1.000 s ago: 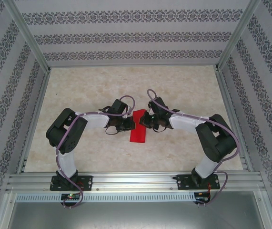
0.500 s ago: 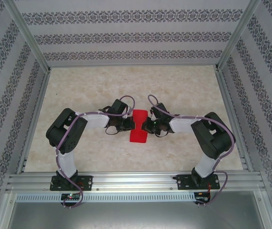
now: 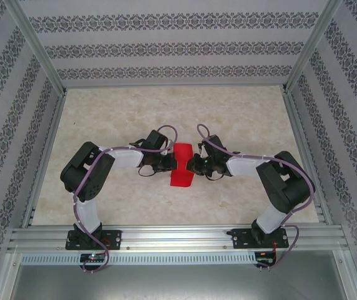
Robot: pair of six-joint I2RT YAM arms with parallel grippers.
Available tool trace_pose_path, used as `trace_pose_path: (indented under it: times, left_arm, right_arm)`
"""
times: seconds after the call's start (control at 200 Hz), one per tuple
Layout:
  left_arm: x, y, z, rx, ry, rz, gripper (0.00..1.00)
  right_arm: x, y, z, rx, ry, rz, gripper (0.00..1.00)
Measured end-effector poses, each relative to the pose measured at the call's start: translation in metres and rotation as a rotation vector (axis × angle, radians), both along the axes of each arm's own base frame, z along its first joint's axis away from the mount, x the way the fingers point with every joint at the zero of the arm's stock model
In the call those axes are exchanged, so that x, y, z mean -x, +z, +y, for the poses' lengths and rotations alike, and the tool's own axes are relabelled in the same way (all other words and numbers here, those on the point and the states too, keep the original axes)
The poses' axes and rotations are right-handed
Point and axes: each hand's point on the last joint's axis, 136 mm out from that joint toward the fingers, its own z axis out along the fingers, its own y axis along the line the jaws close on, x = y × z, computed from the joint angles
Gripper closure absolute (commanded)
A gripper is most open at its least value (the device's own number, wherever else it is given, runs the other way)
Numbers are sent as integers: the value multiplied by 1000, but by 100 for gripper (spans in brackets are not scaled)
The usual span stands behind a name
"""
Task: Fold a paper plane with a square sheet of paper (pick it up from the middle)
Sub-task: Fold the square sheet of paper in half at the center of the table.
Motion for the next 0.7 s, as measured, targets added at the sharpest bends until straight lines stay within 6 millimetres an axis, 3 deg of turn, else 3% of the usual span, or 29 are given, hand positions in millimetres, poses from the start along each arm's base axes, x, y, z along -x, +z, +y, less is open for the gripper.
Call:
trace_pose_path:
  times: [0.1,0.205,0.335,0.505,0.699]
  left_arm:
    - [0,0,0,0,-3,-2,100]
    - [0,0,0,0,-4,-3,100]
    - [0,0,0,0,-4,-3,100]
    - [0,0,0,0,-7,-4,100]
    - [0,0,0,0,-7,-4,100]
  right_arm:
    - [-2,19,2,-24,3,-43,87]
    - [0,22,4,-32,10,-52,86]
    - [12,9,9,-28,36,-18,87]
    - [29,-24,3,14,48,57,87]
    - [30,-23,5,-17,55,39,87]
